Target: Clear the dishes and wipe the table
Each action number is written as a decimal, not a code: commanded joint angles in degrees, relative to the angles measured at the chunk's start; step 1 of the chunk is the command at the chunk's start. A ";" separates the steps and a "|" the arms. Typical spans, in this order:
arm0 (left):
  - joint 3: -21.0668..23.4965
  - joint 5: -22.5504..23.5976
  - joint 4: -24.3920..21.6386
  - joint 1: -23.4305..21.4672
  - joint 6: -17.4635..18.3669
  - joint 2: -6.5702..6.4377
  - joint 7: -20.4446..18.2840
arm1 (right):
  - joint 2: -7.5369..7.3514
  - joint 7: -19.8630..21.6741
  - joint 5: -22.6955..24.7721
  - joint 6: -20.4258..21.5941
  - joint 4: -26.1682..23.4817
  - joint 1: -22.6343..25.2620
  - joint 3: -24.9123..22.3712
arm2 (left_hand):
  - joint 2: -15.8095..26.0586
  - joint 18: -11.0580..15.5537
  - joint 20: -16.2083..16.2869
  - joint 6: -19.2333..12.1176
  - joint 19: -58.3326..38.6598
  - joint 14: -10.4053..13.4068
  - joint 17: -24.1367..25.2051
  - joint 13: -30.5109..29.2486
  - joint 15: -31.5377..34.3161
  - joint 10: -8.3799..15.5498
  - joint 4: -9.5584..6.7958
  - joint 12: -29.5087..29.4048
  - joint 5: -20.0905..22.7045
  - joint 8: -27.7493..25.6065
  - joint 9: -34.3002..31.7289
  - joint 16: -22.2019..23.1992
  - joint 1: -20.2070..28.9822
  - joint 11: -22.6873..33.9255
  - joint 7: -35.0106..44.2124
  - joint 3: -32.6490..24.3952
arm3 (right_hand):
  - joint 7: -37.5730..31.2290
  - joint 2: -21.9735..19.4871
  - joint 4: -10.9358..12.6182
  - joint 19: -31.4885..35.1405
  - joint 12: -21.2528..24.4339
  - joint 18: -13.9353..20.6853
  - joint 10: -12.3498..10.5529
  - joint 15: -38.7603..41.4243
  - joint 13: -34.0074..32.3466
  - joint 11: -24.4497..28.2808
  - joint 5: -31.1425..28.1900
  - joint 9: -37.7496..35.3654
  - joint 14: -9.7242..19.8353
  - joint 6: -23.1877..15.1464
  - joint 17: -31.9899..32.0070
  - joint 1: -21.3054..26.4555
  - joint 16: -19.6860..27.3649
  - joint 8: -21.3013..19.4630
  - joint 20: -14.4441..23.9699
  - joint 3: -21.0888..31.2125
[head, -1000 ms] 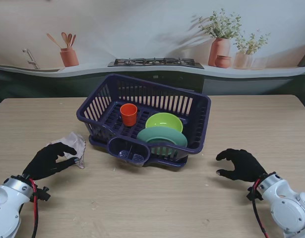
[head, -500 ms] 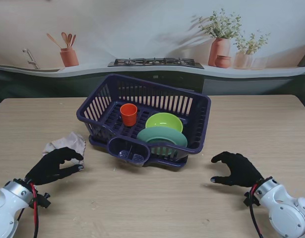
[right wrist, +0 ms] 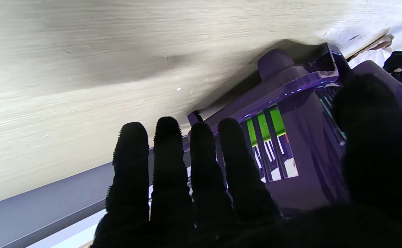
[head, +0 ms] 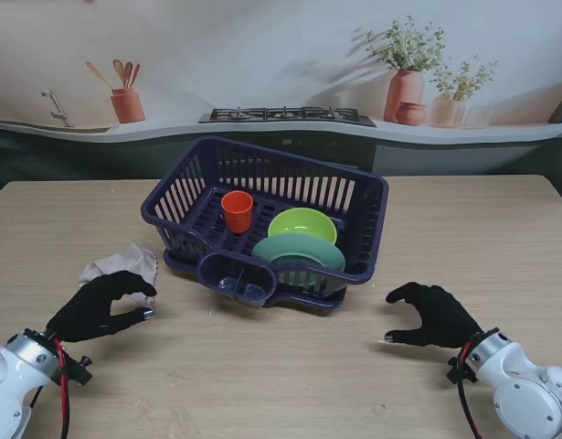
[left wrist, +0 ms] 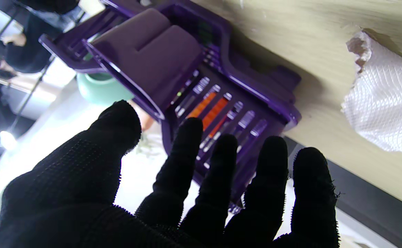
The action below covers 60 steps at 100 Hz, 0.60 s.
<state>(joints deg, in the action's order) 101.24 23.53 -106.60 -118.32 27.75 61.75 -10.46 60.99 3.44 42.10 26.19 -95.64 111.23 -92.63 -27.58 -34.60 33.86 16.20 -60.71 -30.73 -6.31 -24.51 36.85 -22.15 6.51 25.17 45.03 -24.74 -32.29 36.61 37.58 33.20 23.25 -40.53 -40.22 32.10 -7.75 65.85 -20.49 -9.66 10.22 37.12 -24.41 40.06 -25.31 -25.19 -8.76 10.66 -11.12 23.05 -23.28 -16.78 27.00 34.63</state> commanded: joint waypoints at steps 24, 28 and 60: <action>-0.28 -0.99 0.17 0.64 -0.55 -0.30 -1.75 | -0.03 0.73 0.76 0.22 -0.45 0.70 0.06 | -1.38 0.92 -1.53 -0.97 2.09 1.33 0.65 0.23 -0.61 1.61 -0.34 -1.37 -2.11 -0.53 0.98 0.17 -2.30 -0.22 1.42 -2.53 | -0.12 2.81 2.65 -0.67 0.06 1.03 0.28 0.47 1.76 0.63 1.70 2.10 0.26 0.99 1.09 0.52 -0.18 0.13 -0.04 -1.77; -0.34 -1.01 0.26 0.78 -0.61 -0.31 -1.79 | -0.02 0.72 0.80 0.13 -0.49 0.75 0.06 | -1.30 0.92 -1.58 -0.94 2.16 1.28 0.65 0.26 -0.65 1.60 -0.31 -1.37 -2.15 -0.51 0.92 0.18 -2.35 -0.20 1.49 -2.44 | -0.08 2.73 2.67 -0.69 0.07 1.07 0.30 0.48 1.72 0.63 1.70 2.10 0.23 0.99 1.10 0.55 -0.18 0.15 -0.02 -1.74; -0.53 -1.11 0.58 1.26 -0.99 -0.37 -2.06 | -0.04 1.00 0.67 -0.39 -0.72 0.96 0.25 | -1.12 1.16 -1.86 -0.95 2.48 1.24 0.74 0.22 -0.65 1.61 -0.34 -1.36 -2.04 -0.27 0.85 0.34 -2.09 -0.19 1.79 -2.05 | 0.11 2.56 2.65 -0.84 0.14 1.19 0.28 0.41 1.74 0.54 1.53 2.08 0.22 0.98 1.15 0.77 -0.12 0.16 0.10 -1.68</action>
<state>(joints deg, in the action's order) 100.74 22.32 -105.94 -117.02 26.89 61.49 -11.77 60.98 3.51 42.72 25.91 -96.00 111.75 -92.61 -27.58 -34.08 32.96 16.20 -59.41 -30.23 -6.23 -24.51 36.71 -22.14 6.53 25.16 44.40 -24.78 -32.29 36.61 37.58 33.20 24.58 -41.15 -40.22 32.13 -7.08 65.71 -20.49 -9.65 10.22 37.12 -24.38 40.06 -25.31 -25.17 -8.76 10.71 -10.61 23.05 -23.28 -16.77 27.00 34.60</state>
